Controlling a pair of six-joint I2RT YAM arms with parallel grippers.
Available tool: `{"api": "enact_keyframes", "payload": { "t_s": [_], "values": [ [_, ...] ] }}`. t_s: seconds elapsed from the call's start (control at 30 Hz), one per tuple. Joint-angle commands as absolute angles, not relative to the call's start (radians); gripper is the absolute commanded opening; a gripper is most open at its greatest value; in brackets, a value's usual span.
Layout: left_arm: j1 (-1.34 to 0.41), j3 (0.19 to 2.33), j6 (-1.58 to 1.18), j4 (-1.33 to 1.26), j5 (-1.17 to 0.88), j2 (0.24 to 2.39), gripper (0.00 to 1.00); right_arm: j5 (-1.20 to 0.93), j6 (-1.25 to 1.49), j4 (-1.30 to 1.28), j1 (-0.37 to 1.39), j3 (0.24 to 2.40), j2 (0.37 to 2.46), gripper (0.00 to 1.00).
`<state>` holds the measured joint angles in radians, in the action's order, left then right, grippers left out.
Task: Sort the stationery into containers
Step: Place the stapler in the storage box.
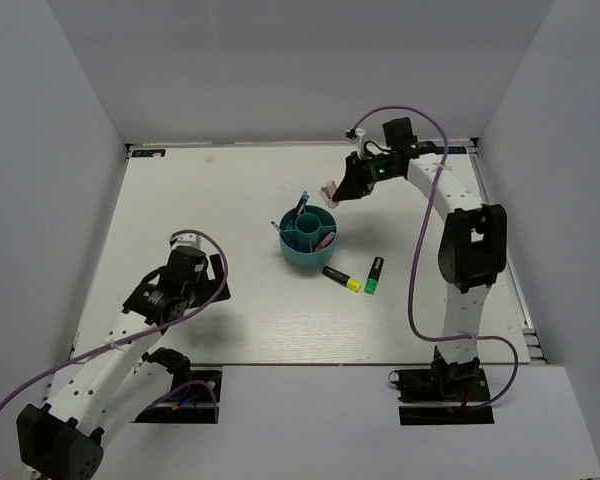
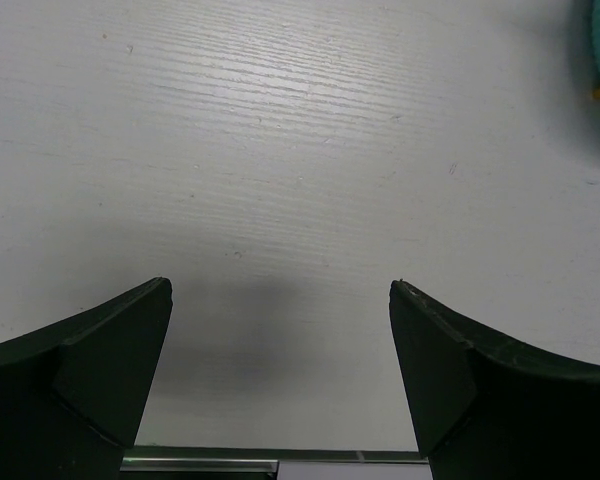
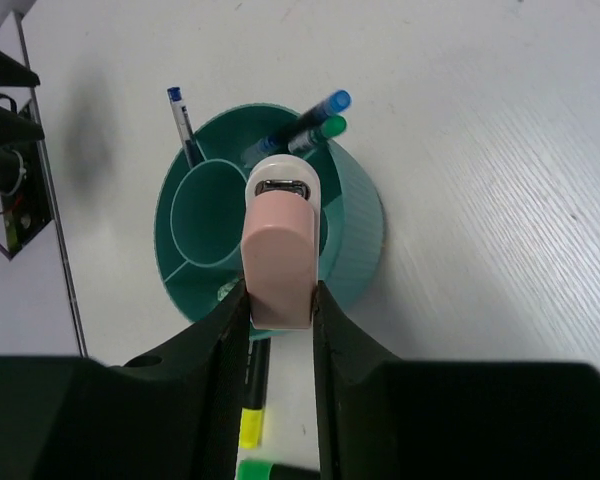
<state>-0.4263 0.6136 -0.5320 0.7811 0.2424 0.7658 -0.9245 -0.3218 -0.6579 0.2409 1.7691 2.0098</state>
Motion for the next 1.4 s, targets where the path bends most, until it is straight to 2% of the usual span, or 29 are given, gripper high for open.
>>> {"api": "enact_keyframes", "payload": {
  "t_s": [0.0,0.47,0.77,0.8,0.83,0.9,1.0,1.07,1.23,1.33,1.37],
  "values": [
    [-0.417,0.607,-0.522,0.762,0.249,0.772,1.0,-0.965,-0.39,-0.66,0.29,1.856,2.005,0.0],
    [-0.417,0.608,-0.52,0.768,0.244,0.781,1.0,-0.778,-0.416,-0.571,0.368,1.735,2.026,0.0],
    [-0.417,0.606,-0.52,0.765,0.242,0.772,1.0,-0.712,-0.428,-0.584,0.391,1.738,2.045,0.0],
    [-0.417,0.607,-0.52,0.765,0.244,0.77,1.0,-0.71,-0.439,-0.597,0.397,1.741,2.046,0.03],
    [-0.416,0.607,-0.52,0.768,0.244,0.773,1.0,-0.712,-0.443,-0.604,0.402,1.74,2.046,0.13],
    [-0.416,0.607,-0.525,0.767,0.244,0.773,1.0,-0.704,-0.453,-0.614,0.405,1.738,2.046,0.22],
    [-0.417,0.606,-0.523,0.765,0.242,0.775,1.0,-0.695,-0.456,-0.621,0.41,1.733,2.042,0.42],
    [-0.416,0.607,-0.523,0.765,0.245,0.773,1.0,-0.693,-0.454,-0.621,0.41,1.73,2.034,0.49],
    [-0.416,0.607,-0.523,0.767,0.244,0.77,1.0,-0.689,-0.428,-0.609,0.402,1.724,1.999,0.5],
    [-0.417,0.606,-0.523,0.764,0.242,0.765,1.0,-0.664,-0.394,-0.597,0.393,1.701,1.959,0.45],
    [-0.417,0.606,-0.525,0.767,0.242,0.764,1.0,-0.654,-0.371,-0.591,0.393,1.692,1.932,0.38]
  ]
}}
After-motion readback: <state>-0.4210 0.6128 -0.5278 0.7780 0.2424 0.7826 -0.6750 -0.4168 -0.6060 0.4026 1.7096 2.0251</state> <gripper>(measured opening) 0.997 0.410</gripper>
